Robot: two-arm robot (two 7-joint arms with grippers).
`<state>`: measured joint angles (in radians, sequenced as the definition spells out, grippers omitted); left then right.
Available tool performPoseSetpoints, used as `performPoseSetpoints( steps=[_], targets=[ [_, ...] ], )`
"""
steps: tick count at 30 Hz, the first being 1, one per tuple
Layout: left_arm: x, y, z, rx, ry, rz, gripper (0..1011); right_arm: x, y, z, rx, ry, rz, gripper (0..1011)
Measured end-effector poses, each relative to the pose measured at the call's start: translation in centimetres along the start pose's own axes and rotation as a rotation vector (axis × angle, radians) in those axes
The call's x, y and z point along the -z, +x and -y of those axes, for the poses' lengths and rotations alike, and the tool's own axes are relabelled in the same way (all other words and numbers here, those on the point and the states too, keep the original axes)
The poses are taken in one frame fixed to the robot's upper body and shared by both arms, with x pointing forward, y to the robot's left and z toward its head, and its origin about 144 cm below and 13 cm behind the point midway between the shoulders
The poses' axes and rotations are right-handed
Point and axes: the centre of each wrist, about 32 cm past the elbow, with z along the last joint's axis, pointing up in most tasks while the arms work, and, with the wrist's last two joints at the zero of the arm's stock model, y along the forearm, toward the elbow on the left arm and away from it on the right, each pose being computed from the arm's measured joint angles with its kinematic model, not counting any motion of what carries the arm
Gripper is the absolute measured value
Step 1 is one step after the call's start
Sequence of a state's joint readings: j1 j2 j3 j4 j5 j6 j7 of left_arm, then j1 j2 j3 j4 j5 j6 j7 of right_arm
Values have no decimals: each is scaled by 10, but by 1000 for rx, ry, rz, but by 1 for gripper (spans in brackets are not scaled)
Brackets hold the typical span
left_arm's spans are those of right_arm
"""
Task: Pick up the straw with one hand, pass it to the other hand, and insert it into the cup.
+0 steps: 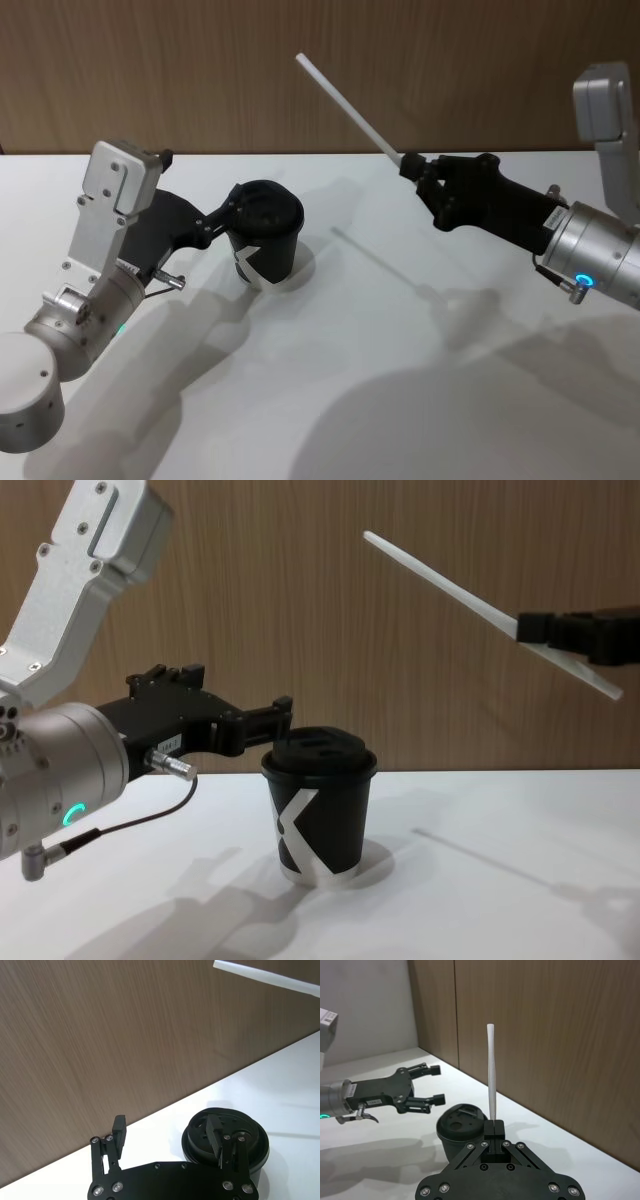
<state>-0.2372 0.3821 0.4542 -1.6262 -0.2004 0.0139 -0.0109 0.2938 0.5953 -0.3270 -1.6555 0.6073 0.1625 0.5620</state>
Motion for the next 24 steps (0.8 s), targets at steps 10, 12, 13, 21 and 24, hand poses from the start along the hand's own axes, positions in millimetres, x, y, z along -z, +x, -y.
performPoseSetpoints(
  steps=[10, 12, 13, 21, 24],
  targets=[
    [0, 0, 0, 0, 0, 0, 1003, -6, -12, -9, -58, 27, -1, 0],
    [0, 0, 0, 0, 0, 0, 1003, -8, -14, -10, -68, 36, -1, 0],
    [0, 0, 0, 0, 0, 0, 1003, -9, -15, -11, -71, 39, -1, 0],
    [0, 0, 0, -1, -1, -1, 1003, -12, -21, -14, -90, 57, 1, 0],
    [-2, 2, -1, 1, -11, -13, 1003, -12, -22, -15, -94, 61, 2, 0]
  ],
)
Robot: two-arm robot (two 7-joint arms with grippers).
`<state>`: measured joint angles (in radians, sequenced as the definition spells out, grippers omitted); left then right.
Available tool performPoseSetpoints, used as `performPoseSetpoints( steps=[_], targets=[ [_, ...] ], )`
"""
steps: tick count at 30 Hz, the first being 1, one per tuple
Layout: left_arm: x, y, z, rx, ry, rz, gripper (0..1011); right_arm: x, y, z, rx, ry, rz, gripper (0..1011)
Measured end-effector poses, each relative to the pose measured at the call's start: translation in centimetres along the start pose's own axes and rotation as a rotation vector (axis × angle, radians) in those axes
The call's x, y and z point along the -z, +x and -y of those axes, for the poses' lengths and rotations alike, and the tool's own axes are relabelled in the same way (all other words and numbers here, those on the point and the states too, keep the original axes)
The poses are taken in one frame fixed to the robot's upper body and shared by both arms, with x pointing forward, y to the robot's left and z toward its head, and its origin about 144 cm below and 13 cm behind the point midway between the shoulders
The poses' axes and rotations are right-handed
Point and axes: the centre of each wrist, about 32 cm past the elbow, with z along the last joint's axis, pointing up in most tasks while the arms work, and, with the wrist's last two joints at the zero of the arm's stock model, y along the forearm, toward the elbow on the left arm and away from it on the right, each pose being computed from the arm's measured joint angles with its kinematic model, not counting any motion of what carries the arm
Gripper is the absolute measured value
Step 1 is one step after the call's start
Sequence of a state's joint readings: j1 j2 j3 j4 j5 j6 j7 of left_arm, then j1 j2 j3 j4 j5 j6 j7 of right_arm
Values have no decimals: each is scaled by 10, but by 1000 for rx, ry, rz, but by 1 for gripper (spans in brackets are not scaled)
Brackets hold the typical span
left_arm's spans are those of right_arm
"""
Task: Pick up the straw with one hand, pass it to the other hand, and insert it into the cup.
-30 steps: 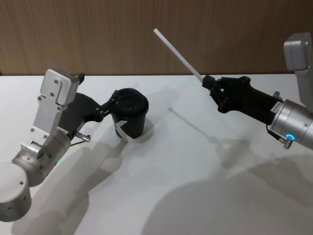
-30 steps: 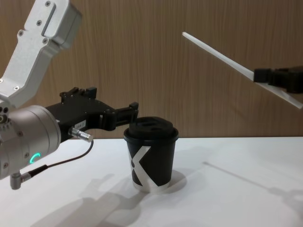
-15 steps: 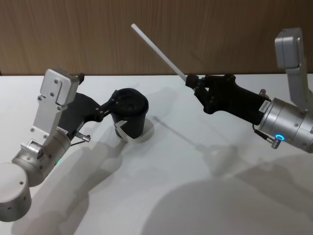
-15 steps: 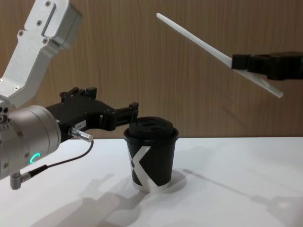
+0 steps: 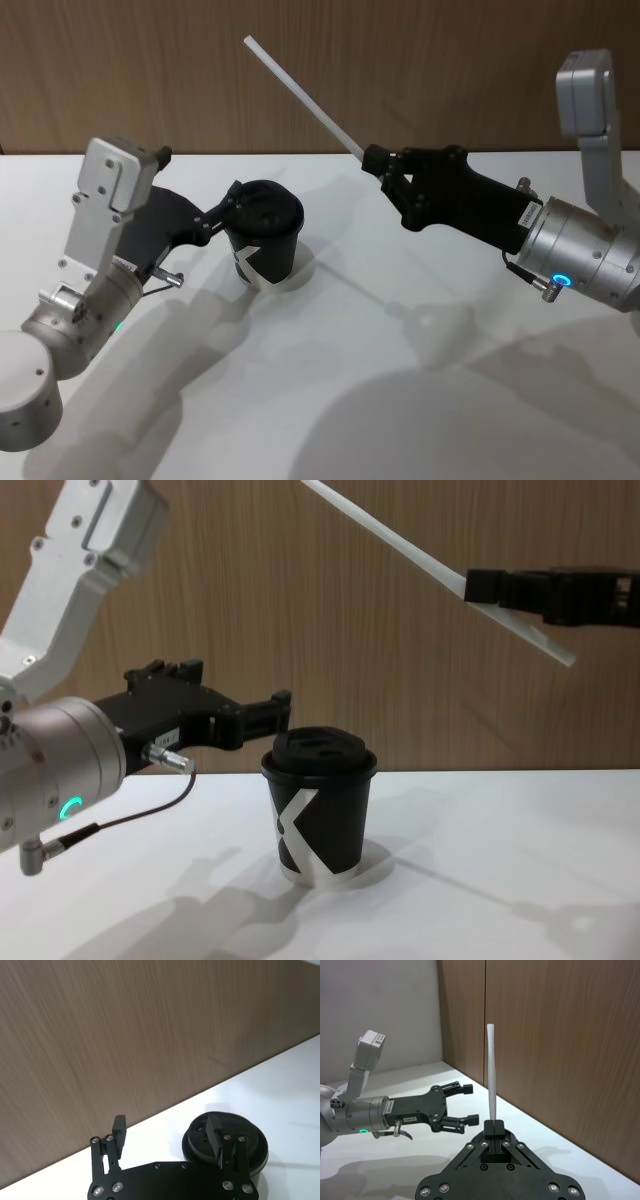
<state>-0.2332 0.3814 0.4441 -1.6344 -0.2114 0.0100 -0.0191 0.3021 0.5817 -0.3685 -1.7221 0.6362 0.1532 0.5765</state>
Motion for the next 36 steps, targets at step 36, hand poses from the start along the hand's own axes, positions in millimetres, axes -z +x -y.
performPoseSetpoints(
  steps=[36],
  targets=[
    [-45, 23, -22, 224, -153, -460, 1003, -2, -4, -3, -14, 15, 2, 0]
  ],
)
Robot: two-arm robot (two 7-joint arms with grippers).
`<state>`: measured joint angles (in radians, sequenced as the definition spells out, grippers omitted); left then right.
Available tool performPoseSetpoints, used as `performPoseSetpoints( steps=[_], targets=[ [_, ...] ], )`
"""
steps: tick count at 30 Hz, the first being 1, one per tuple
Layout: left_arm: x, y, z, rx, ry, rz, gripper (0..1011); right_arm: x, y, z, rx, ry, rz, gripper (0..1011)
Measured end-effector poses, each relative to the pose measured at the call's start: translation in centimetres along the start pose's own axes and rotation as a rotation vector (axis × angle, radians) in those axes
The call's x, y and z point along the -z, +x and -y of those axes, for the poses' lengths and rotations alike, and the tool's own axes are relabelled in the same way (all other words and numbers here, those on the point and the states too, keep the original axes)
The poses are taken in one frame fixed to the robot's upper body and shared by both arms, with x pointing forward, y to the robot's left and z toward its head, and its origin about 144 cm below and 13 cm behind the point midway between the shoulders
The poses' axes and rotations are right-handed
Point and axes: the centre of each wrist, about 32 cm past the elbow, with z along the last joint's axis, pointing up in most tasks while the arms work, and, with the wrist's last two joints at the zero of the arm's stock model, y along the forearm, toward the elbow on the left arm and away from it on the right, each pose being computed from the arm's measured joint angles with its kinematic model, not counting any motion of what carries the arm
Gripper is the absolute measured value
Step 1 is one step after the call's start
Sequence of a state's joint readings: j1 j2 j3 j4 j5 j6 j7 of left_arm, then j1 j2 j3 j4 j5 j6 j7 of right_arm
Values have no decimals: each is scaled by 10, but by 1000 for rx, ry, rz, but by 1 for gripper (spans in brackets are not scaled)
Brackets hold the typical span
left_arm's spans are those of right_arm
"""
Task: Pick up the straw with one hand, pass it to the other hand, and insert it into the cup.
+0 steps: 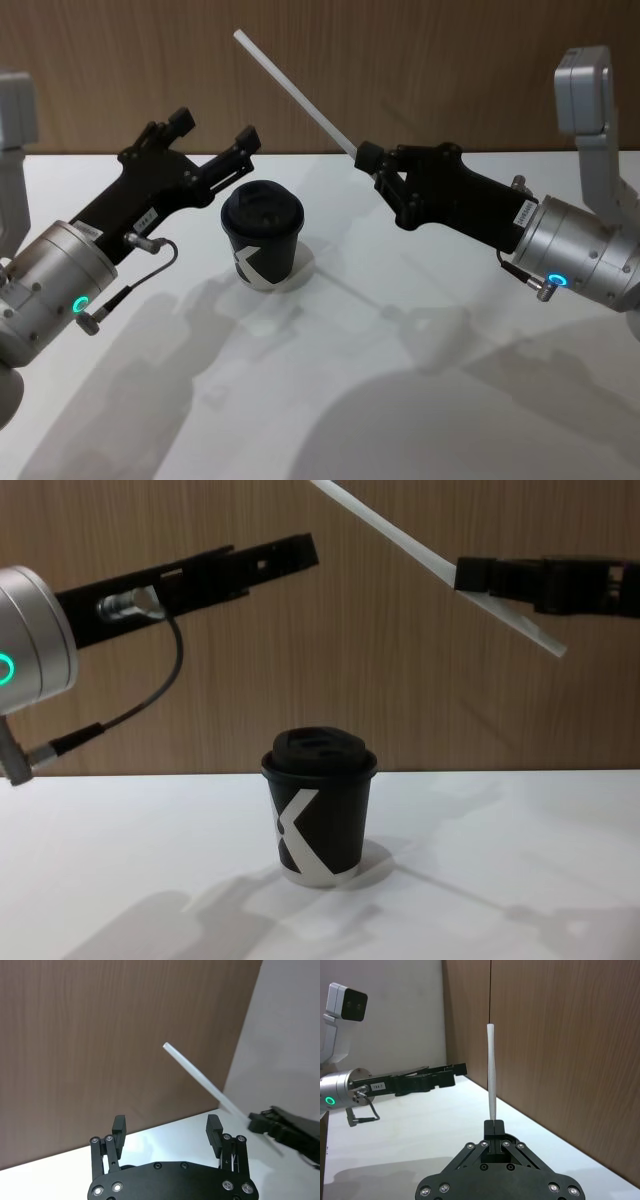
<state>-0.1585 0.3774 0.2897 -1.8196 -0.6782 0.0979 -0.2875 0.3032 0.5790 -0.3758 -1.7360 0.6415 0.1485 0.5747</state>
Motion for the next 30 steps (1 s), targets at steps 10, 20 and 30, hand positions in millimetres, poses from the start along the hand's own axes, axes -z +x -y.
performPoseSetpoints(
  steps=[10, 20, 30],
  targets=[
    [-3, -2, -1, 70, -33, -146, 1003, 0, 0, 0, 0, 0, 0, 0],
    [2, -4, 4, 132, -85, -303, 1003, 0, 0, 0, 0, 0, 0, 0],
    [8, -6, 10, 155, -115, -455, 1003, 0, 0, 0, 0, 0, 0, 0]
  ],
)
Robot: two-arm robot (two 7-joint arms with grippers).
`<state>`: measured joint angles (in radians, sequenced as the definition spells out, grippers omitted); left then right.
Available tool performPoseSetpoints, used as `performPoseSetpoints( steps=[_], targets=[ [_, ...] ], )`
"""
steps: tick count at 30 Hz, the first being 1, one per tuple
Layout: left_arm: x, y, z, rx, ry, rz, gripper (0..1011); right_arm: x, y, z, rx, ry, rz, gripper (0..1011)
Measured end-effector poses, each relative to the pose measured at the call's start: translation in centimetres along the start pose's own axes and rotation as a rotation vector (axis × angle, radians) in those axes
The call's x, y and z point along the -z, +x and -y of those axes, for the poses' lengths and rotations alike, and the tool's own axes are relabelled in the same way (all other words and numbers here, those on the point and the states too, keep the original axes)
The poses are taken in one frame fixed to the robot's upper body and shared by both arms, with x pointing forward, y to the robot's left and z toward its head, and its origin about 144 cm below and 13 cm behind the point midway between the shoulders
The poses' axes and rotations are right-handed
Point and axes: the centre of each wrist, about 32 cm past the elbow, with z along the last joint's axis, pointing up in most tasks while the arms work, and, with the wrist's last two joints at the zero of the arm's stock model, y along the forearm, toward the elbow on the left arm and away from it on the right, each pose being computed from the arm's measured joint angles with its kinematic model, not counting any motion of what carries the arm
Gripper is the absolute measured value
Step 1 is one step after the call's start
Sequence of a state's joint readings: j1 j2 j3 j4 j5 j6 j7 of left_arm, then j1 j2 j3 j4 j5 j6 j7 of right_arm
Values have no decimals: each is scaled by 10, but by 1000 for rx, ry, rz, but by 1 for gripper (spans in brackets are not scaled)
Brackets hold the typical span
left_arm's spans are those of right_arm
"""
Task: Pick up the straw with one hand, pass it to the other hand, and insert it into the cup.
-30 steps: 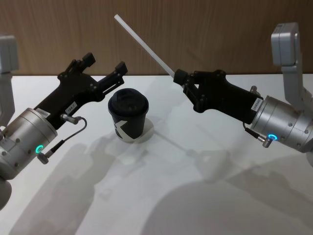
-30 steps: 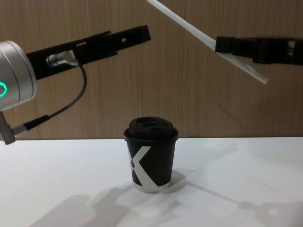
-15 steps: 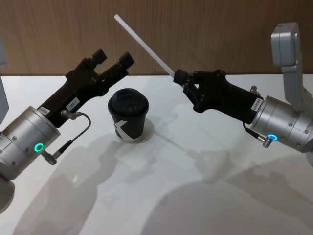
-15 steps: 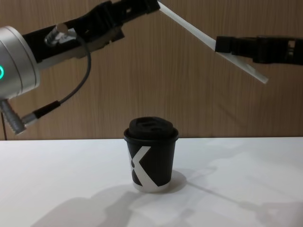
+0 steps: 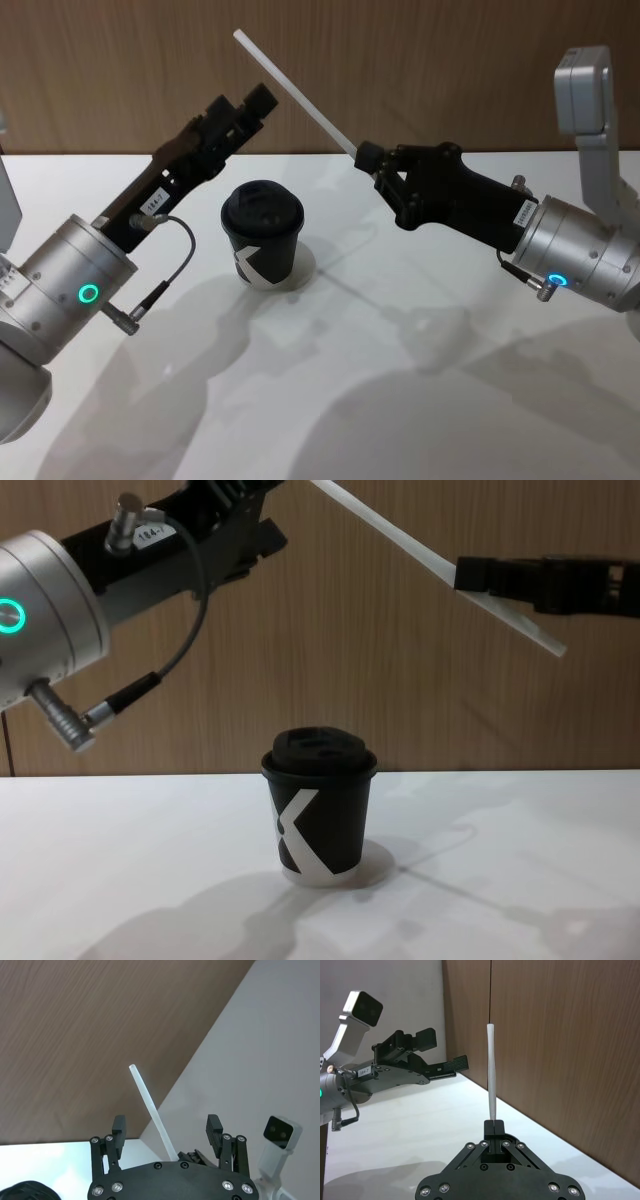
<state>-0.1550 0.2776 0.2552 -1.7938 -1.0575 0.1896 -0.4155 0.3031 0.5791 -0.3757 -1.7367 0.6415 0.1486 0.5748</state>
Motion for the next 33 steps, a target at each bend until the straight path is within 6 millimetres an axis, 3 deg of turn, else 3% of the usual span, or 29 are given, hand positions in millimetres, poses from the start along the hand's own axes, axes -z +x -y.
performPoseSetpoints(
  steps=[33],
  targets=[
    [19, 24, 27, 34, -27, -193, 1003, 0, 0, 0, 0, 0, 0, 0]
  ],
)
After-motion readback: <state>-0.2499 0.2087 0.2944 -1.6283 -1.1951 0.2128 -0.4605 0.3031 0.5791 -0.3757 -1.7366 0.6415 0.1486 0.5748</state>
